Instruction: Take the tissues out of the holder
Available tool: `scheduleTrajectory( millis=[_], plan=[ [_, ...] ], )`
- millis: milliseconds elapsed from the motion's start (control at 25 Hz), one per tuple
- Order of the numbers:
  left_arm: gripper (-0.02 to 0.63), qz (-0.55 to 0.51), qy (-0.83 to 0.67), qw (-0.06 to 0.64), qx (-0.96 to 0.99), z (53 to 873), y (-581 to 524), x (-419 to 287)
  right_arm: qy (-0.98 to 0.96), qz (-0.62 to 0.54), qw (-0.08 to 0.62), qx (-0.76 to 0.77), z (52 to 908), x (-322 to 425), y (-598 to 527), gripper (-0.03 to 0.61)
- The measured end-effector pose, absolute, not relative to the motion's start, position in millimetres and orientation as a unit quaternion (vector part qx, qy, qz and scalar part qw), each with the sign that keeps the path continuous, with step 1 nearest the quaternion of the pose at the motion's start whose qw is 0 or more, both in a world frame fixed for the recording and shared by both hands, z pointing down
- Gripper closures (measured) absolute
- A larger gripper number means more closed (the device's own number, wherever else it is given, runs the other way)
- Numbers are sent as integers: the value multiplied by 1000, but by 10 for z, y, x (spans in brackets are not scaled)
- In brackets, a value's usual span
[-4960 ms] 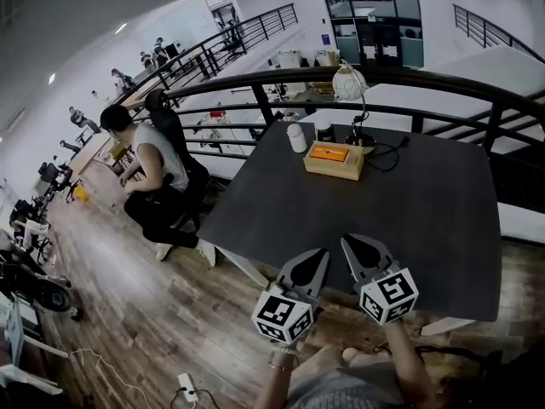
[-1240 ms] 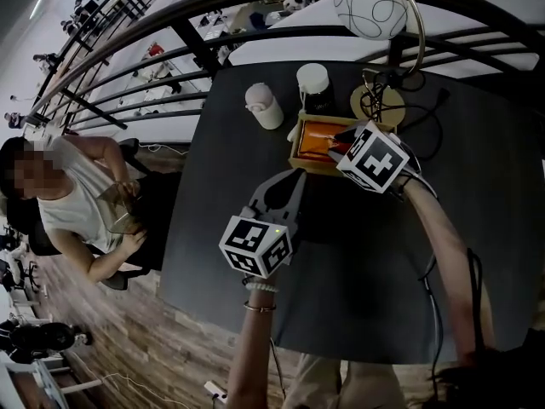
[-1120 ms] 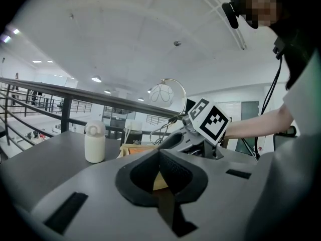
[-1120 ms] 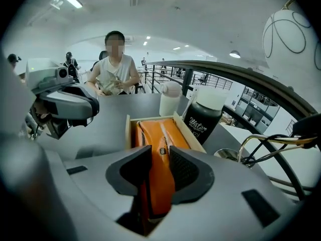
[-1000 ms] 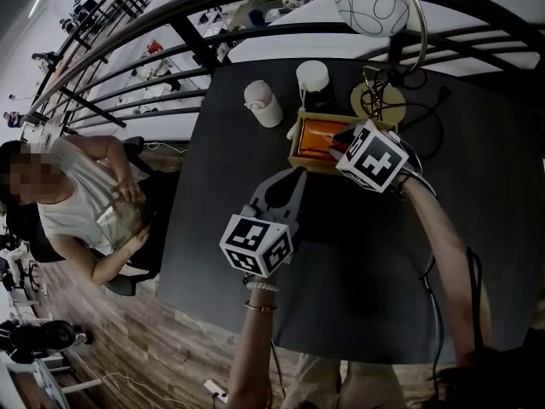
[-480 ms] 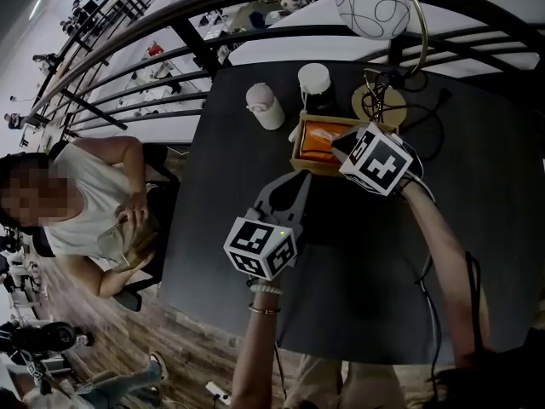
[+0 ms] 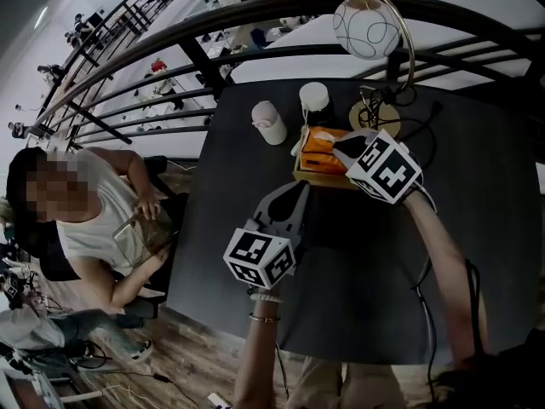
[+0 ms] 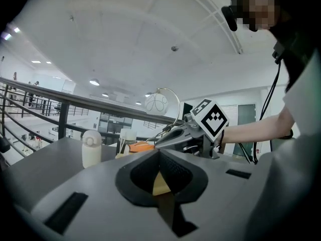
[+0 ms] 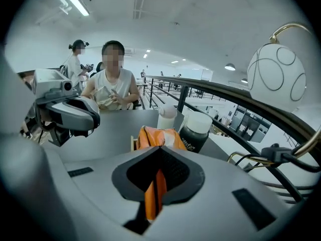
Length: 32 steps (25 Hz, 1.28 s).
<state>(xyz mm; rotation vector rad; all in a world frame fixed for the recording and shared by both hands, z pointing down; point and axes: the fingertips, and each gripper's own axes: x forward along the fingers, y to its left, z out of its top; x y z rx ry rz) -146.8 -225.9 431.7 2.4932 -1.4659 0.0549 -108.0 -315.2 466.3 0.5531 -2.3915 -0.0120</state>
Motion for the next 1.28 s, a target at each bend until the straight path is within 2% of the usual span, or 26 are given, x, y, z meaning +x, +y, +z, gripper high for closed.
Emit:
scheduleTrajectory(
  millis=[720,1000,1280],
  plan=[
    [606,-6,-490,84,868,3590,-1890,-1312,-942,10,240,233,3747,-847,-2693,561],
    [606,-14,-477,76,876,3426,-1468,-1203,-950,17,219,222,3676,-712,-2196,561],
    [606,-23,-476,97,874,3547,-1210,-1145,-952,30,223,208,3854,-623,-1857,561]
  ],
)
